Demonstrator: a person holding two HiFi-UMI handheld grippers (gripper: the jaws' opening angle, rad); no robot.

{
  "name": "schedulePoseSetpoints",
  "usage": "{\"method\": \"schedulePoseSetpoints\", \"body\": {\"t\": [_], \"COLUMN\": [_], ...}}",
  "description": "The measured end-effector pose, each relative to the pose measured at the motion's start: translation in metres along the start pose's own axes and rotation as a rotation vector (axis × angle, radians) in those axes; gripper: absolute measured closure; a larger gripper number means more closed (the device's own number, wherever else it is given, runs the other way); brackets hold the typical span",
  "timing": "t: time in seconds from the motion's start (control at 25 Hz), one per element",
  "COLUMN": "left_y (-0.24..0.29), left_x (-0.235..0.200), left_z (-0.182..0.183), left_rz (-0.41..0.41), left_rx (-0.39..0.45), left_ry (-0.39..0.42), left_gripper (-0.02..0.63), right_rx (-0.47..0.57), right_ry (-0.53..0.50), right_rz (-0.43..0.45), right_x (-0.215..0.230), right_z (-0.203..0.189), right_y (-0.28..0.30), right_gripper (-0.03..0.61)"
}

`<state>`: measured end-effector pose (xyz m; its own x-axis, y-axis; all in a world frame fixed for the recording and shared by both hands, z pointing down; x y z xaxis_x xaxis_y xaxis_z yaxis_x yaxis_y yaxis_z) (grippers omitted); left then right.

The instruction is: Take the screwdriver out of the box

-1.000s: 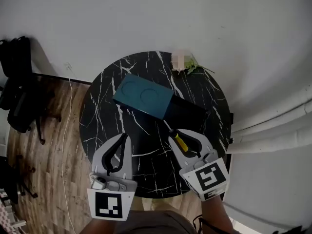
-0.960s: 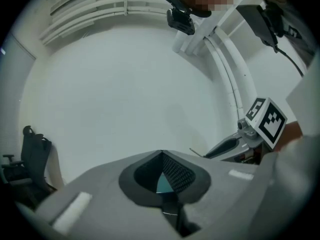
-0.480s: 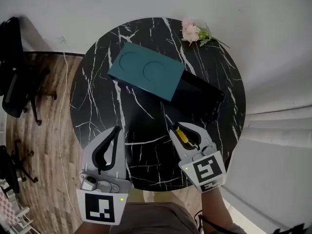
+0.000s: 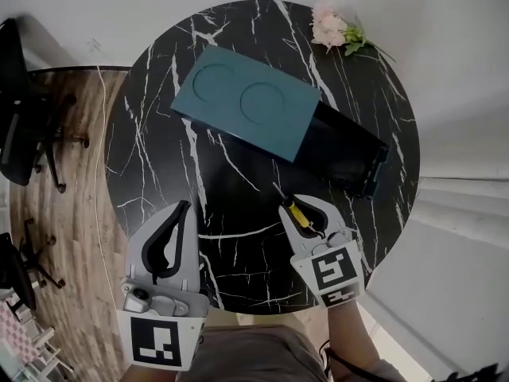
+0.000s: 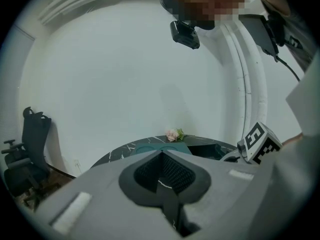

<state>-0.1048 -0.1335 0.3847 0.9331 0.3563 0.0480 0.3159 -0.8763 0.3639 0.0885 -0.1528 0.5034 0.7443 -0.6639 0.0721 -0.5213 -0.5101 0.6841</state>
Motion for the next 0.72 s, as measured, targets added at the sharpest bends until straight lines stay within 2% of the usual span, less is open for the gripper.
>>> {"method": "schedulePoseSetpoints", "body": {"t": [0.4, 0.72], "left_y": [0.021, 0.023], "left_x": [-0.011, -0.014], "left_z": [-0.004, -0.002], "left_rz": [-0.021, -0.023], "left_rx": [-0.032, -0.027], "left_ry": [-0.011, -0.002], "left_gripper": [0.612, 0.612], "right_rx": [-0.083, -0.057], "right_ry": [0.033, 0.041], "right_rz": [-0.005, -0.003], "right_x": [0.006, 0.005], "right_z": [-0.006, 0.000], "right_y": [0.025, 0.026], "right_gripper": [0.479, 0.468]}}
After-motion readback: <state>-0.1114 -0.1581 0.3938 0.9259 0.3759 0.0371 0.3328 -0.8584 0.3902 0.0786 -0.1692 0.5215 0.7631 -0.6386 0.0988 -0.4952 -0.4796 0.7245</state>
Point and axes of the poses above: the fingertips, and each gripper's own axes: y forward along the fingers, x to its right, z out of its top, the point moved 6 cm from there along -y, backward along the fingers, and after that the axes turned 3 degrees about y, right-handed, at the moved point
